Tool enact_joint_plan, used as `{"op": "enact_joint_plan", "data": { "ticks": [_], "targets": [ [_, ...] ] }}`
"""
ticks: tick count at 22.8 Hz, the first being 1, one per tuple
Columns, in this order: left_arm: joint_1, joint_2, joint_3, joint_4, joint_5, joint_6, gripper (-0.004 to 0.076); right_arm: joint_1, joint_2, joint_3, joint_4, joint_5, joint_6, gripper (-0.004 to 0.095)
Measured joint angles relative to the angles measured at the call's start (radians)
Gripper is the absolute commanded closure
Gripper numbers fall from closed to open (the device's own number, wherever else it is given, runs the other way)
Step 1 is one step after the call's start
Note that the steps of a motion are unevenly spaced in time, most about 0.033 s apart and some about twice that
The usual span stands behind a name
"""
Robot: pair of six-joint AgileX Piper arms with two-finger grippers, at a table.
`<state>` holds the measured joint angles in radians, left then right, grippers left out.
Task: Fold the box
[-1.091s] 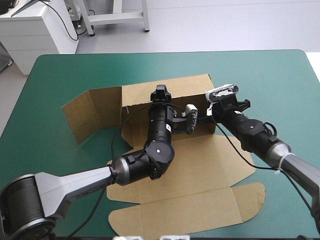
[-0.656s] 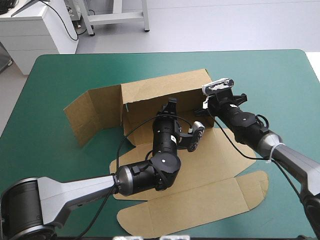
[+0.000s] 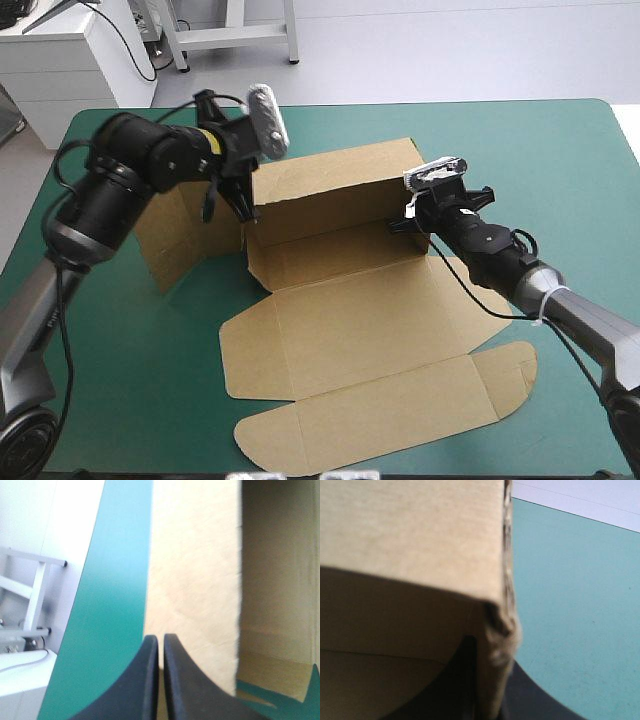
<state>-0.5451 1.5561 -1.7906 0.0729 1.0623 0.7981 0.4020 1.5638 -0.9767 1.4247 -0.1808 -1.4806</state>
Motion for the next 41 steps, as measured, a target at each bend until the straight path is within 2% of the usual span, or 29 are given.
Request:
{"op": "enact_joint_plan", "data": {
  "ticks": [6, 11, 15, 20, 23, 24, 26, 28, 29, 30, 31, 32, 33, 37, 41],
  "targets": [
    [0.512, 0.002, -0.02, -0.341, 0.069, -0.08, 0.0731, 0.0, 0.0, 0.0, 0.0, -0.001, -0.002, 0.0929],
    [0.776, 0.002, -0.006, -0.445, 0.101, -0.173, 0.0731, 0.0, 0.0, 0.0, 0.0, -0.001, -0.003, 0.0929],
    [0.922, 0.002, 0.067, -0.492, 0.11, -0.228, 0.0731, 0.0, 0.0, 0.0, 0.0, -0.001, -0.01, 0.0929],
    [0.967, 0.002, 0.216, -0.527, 0.074, -0.262, 0.0731, -0.007, 0.0, -0.002, 0.057, 0.018, -0.017, 0.0929],
    [0.968, 0.003, 0.261, -0.533, 0.063, -0.262, 0.0731, -0.059, 0.002, -0.013, 0.068, 0.133, -0.025, 0.0928],
    [0.968, 0.003, 0.279, -0.536, 0.053, -0.262, 0.0731, -0.094, 0.009, -0.026, 0.055, 0.206, -0.01, 0.0925],
    [0.968, 0.003, 0.293, -0.546, 0.047, -0.263, 0.0731, -0.128, 0.018, -0.052, -0.048, 0.264, 0.098, 0.0925],
    [0.968, 0.003, 0.296, -0.568, 0.041, -0.263, 0.0731, -0.146, 0.024, -0.103, -0.265, 0.333, 0.307, 0.0921],
    [0.968, 0.003, 0.296, -0.577, 0.041, -0.263, 0.0731, -0.152, 0.03, -0.163, -0.458, 0.411, 0.492, 0.0921],
    [0.968, 0.003, 0.296, -0.579, 0.041, -0.263, 0.0731, -0.155, 0.036, -0.2, -0.579, 0.463, 0.612, 0.0921],
    [0.968, 0.003, 0.296, -0.582, 0.041, -0.263, 0.0731, -0.158, 0.051, -0.276, -0.8, 0.58, 0.86, 0.0921],
    [0.968, 0.003, 0.297, -0.583, 0.04, -0.263, 0.0731, -0.158, 0.06, -0.319, -0.91, 0.652, 0.97, 0.0921],
    [0.968, 0.003, 0.298, -0.583, 0.039, -0.263, 0.0731, -0.158, 0.073, -0.391, -1.083, 0.772, 1.123, 0.0922],
    [0.968, 0.003, 0.299, -0.583, 0.038, -0.263, 0.0731, -0.16, 0.083, -0.563, -1.294, 0.967, 1.338, 0.0921],
    [0.968, 0.003, 0.299, -0.584, 0.037, -0.263, 0.0731, -0.16, 0.114, -0.709, -1.367, 1.141, 1.426, 0.0921]
  ]
}}
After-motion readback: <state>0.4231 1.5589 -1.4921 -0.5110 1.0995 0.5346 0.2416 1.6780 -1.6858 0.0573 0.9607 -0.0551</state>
